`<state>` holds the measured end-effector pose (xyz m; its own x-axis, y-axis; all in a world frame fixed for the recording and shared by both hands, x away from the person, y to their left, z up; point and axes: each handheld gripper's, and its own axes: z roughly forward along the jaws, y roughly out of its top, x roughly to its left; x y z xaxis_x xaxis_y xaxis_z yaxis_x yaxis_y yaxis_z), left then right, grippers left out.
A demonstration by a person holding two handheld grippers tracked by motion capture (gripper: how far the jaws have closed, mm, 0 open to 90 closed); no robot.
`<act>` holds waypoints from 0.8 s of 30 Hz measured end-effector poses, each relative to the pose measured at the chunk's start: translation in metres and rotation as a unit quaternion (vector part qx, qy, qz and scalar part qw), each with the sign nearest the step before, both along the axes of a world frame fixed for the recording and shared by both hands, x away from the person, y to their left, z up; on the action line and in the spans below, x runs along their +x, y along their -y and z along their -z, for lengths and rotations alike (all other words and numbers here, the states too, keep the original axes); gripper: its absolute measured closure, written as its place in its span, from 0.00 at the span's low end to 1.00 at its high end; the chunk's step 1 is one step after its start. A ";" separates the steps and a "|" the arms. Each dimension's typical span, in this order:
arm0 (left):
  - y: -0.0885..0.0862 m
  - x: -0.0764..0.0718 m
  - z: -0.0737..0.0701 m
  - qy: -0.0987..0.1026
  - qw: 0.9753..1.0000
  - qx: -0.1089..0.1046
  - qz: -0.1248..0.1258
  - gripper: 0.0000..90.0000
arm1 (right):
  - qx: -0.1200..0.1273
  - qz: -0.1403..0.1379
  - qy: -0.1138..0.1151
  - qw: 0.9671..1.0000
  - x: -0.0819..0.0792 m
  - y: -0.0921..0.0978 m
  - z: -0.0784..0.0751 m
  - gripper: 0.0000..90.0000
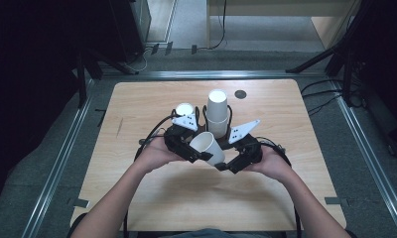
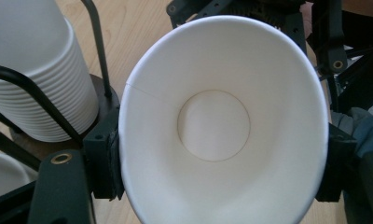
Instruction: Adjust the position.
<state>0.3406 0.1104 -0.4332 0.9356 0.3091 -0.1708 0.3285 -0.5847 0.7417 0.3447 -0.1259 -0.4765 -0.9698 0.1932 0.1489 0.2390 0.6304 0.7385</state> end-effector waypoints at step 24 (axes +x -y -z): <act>0.023 -0.005 0.006 0.038 0.991 0.113 0.054 0.26 | -0.017 -0.018 0.012 1.000 -0.006 -0.015 0.007 0.29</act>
<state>0.3360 0.0871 -0.4387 0.9729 0.2284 -0.0354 0.2023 -0.7677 0.6080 0.3392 -0.1112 -0.4839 -0.9795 0.1628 0.1191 0.1979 0.6624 0.7225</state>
